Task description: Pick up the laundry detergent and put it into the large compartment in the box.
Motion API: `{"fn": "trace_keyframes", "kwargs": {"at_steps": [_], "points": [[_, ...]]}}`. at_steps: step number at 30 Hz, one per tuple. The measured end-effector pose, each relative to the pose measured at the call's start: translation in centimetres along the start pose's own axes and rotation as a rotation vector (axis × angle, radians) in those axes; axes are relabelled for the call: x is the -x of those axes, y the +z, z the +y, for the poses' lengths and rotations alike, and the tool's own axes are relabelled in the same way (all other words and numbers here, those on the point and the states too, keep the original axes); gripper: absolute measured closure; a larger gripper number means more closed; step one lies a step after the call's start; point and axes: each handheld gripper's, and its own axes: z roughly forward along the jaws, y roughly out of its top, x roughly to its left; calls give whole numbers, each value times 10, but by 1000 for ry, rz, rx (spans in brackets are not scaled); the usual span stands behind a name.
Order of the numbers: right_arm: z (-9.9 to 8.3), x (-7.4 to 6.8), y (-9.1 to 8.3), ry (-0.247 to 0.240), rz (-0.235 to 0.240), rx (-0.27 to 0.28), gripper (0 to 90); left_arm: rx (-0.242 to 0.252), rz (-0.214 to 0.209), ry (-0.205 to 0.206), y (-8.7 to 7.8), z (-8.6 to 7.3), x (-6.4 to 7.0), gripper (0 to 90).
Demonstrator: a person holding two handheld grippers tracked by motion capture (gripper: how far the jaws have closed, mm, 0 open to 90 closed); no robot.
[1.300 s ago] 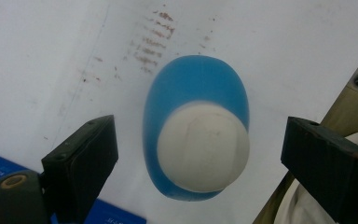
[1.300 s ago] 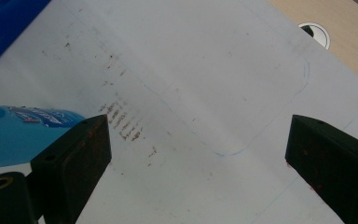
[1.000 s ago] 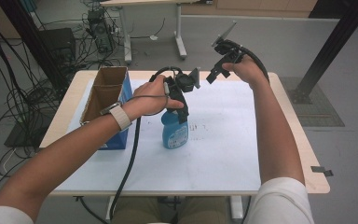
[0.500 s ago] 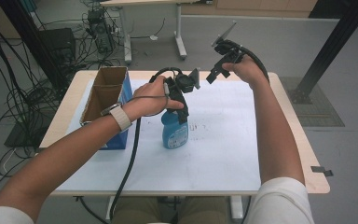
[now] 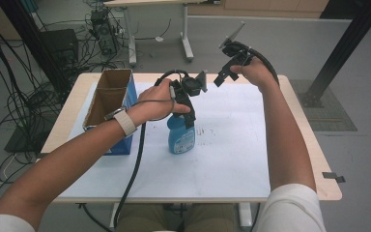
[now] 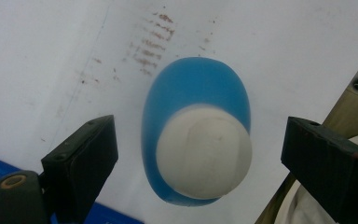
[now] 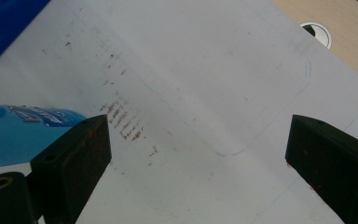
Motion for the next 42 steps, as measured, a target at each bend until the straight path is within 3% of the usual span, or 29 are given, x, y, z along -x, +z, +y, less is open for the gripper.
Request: {"fn": "trace_keyframes", "kwargs": {"at_steps": [42], "points": [[-1,0,-1,2,-1,2,68,14,6,-1,3,-1,0,111]]}}
